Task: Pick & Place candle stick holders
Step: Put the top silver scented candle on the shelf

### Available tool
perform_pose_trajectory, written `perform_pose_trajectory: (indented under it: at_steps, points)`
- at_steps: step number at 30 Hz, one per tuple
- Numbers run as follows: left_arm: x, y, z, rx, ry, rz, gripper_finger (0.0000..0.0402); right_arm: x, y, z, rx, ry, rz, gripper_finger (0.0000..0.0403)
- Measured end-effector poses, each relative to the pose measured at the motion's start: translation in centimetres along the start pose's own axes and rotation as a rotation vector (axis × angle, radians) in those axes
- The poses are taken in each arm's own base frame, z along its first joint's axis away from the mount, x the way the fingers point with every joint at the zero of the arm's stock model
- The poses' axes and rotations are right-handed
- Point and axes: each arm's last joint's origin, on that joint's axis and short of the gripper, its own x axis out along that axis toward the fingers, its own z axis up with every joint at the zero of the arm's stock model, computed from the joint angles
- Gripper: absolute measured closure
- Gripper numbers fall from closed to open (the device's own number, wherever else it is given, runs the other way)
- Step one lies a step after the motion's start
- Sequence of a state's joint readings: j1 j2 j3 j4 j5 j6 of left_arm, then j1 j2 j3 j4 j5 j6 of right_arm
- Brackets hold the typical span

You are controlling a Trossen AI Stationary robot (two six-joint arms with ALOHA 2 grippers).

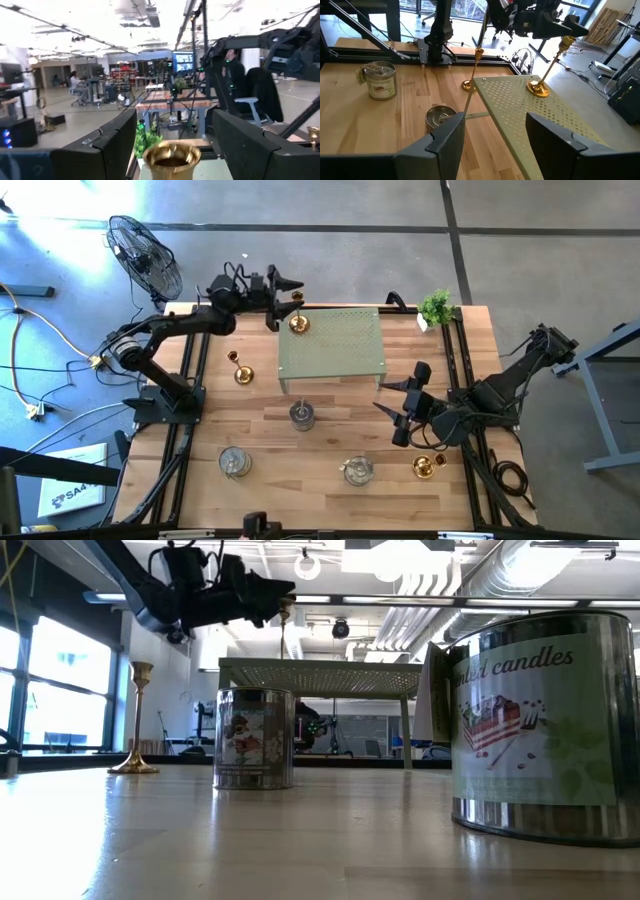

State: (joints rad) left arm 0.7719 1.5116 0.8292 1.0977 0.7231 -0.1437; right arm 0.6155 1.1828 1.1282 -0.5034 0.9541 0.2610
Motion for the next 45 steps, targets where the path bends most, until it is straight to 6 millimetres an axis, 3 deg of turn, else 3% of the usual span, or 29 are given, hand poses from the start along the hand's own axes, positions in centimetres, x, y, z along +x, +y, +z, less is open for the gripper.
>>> perform_pose_trajectory:
  at_steps: [5, 15, 25, 32, 45]
  points:
    - [0.5, 0.2, 1.0, -0.023, -0.02, -0.046, 0.0144, 0.0, 0.0, 0.0, 0.0, 0.0, 0.0, 0.0199]
    - [1.9, -0.4, 4.6, -0.099, -0.033, -0.332, 0.0144, 0.0, 0.0, 0.0, -0.003, 0.002, 0.0, 0.0199]
    - [2.4, -5.4, 8.9, -0.039, -0.096, -0.572, 0.0144, 0.0, 0.0, -0.1, -0.007, 0.006, 0.002, 0.0199]
    - [2.1, -9.0, 11.4, -0.095, -0.077, -0.768, 0.0144, 0.0, 0.0, -0.1, -0.006, 0.006, 0.002, 0.0199]
    - [0.9, -10.5, 11.8, -0.266, 0.091, -0.771, 0.0144, 0.0, 0.1, -0.1, 0.018, 0.019, 0.042, 0.0199]
